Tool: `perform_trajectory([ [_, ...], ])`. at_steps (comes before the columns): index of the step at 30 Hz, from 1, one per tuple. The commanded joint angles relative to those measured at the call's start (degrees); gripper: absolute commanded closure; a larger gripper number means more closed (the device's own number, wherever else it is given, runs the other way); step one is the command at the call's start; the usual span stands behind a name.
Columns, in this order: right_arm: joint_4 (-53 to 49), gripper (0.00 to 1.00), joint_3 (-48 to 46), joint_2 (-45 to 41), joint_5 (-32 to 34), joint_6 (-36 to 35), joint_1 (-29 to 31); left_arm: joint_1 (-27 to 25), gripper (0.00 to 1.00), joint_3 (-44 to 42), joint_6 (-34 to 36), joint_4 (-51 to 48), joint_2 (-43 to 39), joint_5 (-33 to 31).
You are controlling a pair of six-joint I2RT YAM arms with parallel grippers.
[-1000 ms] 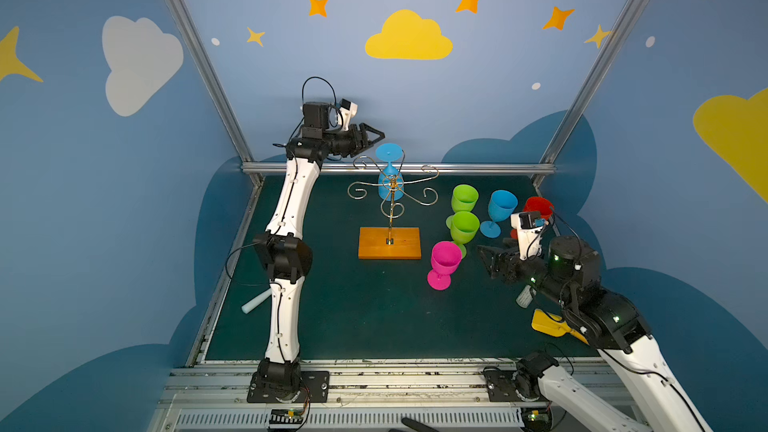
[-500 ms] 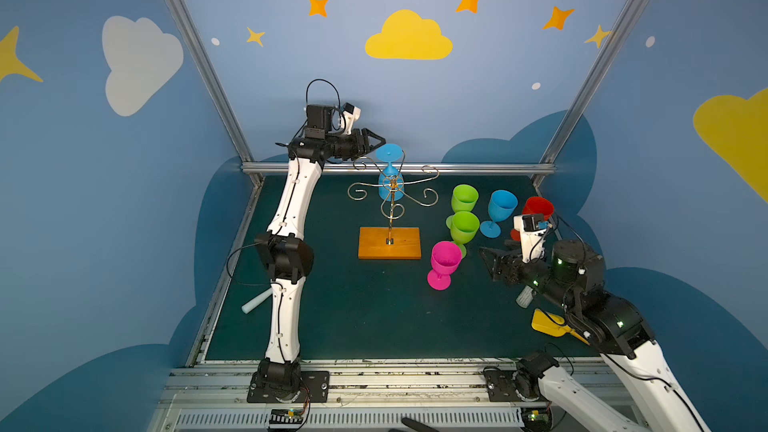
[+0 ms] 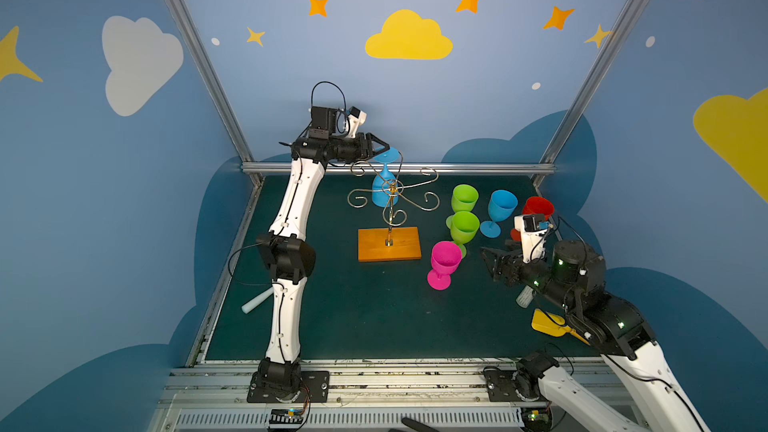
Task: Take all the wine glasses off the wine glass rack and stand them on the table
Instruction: 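Raise the left arm toward the blue glass on the rack while the right gripper withdraws, then close the left gripper on the hanging blue glass foot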
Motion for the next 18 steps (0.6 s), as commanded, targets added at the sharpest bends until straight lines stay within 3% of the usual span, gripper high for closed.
perform_trajectory([
  [1,0.19,0.19,-0.32,0.0,0.37,0.23,-0.17,-0.26,0.39,0.29,0.11,-1.02,-0.24,1.72],
  [18,3.89,0.19,1.06,3.68,-0.56,-0.07,-0.26,2.18,0.44,0.29,-3.56,3.04,1.06,7.57],
])
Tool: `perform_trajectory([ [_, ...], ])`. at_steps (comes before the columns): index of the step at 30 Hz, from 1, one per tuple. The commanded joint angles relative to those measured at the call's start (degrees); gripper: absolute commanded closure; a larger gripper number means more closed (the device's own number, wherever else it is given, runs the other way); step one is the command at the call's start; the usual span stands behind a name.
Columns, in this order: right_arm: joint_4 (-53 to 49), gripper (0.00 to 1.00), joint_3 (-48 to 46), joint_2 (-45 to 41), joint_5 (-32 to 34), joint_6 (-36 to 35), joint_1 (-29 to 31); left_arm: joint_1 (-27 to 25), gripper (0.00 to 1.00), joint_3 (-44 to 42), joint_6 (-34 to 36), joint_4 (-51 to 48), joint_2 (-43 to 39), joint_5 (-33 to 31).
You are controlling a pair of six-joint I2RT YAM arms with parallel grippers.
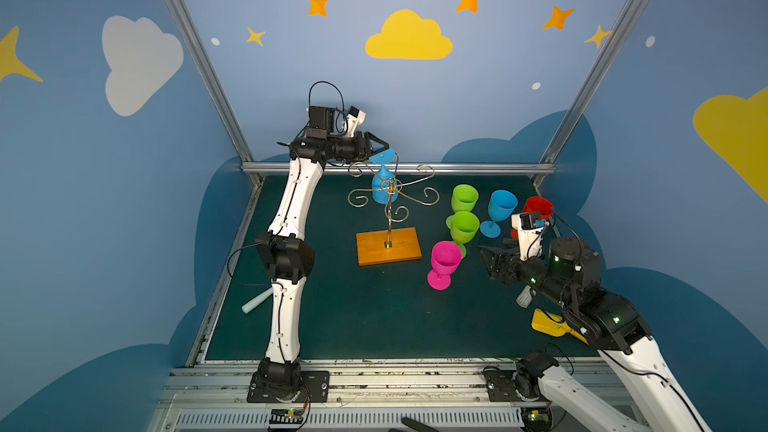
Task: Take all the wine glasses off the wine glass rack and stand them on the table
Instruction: 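Close the left gripper on the hanging blue glass foot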
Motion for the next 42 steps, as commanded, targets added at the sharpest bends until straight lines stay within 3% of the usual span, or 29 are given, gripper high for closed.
perform_trajectory([
  [1,2.9,0.19,1.29,1.88,-0.62,-0.14,-0.15,0.9,0.44,0.33,-0.48,1.42,1.14,3.11],
  [16,8.64,0.19,4.65,10.33,-5.0,0.1,-0.39,3.2,0.5,0.34,2.25,0.03,3.19,10.31],
  [30,9.27,0.19,4.58,11.55,-5.21,0.3,-0.71,3.99,0.63,0.6,3.03,-0.25,2.75,11.63],
  [42,8.83,0.2,4.58,11.2,-5.29,0.32,-1.03,3.56,0.63,0.63,2.01,-0.54,2.15,14.17],
])
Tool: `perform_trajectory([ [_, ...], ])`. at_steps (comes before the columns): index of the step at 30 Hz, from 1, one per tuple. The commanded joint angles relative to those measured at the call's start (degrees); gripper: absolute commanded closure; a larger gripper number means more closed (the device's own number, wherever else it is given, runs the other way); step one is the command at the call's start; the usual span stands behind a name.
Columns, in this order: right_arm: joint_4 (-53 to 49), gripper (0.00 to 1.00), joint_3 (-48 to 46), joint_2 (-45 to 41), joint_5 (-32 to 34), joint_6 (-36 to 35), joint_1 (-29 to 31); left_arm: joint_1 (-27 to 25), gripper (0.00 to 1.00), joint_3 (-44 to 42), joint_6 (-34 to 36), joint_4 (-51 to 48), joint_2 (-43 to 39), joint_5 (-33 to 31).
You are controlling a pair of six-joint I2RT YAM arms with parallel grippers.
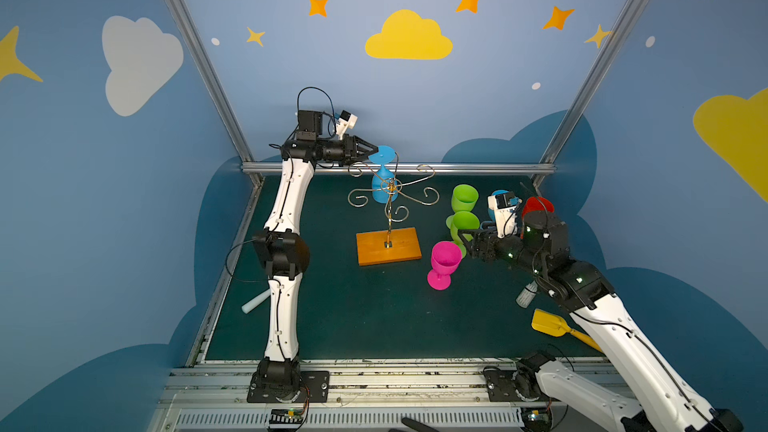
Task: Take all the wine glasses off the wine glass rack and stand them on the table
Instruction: 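Close the left gripper on the hanging blue glass foot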
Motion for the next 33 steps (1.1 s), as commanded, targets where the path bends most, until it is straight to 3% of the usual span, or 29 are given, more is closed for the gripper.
perform_trajectory([
  [1,0.78,0.19,1.91,-0.47,-0.39,0.32,-0.4,-0.28,0.65,0.62,-0.05,-0.48,-1.1,1.73],
  [7,0.27,0.2,1.8,-0.65,0.05,0.51,-0.42,-0.5,0.82,0.6,-0.82,0.27,-1.51,2.43],
  [13,0.35,0.2,0.93,-1.6,0.57,0.63,-0.55,-0.41,0.89,0.63,-1.86,0.67,-1.82,2.41],
  [22,0.08,0.2,0.55,-2.05,0.75,0.19,-0.98,-0.19,0.97,-0.41,-8.66,6.83,-2.78,4.13],
  [33,0.35,0.19,0.67,-2.45,0.07,0.35,-1.12,0.07,0.97,-2.11,-15.74,14.14,-4.29,3.75],
])
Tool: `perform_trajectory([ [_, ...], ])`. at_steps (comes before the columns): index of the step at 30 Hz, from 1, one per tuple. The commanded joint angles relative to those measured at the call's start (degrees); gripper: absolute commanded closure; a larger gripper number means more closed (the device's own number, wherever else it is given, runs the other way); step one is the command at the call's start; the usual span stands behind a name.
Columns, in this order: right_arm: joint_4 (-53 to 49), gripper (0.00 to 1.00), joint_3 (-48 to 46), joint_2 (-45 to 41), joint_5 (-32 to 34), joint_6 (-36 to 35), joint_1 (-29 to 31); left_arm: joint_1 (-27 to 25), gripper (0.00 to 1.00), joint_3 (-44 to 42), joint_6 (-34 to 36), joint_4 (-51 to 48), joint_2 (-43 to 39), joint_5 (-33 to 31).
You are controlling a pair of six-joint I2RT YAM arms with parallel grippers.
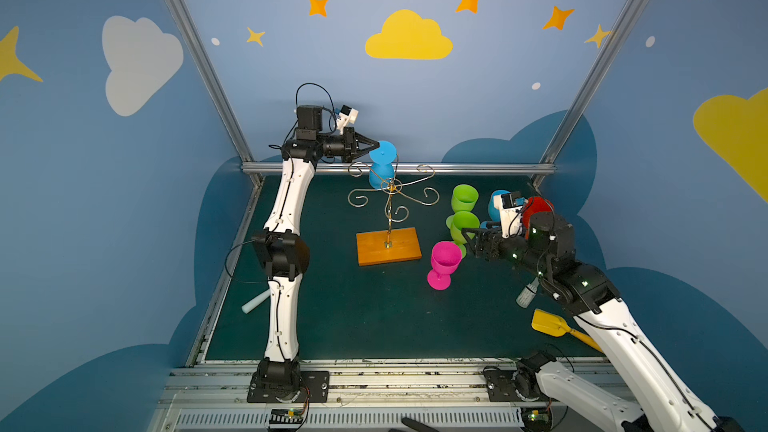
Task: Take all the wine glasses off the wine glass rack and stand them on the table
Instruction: 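Close the left gripper on the hanging blue glass foot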
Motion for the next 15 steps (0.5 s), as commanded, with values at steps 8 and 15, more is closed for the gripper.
perform_trajectory([
  [8,0.14,0.2,0.38,-2.05,-0.26,0.47,-0.29,0.12,0.97,-1.14,-5.88,7.68,-3.05,-1.46],
  [15,-0.36,0.2,0.25,-2.84,0.18,0.39,-0.31,-1.07,0.97,-1.05,-8.29,11.03,-2.23,-2.15],
])
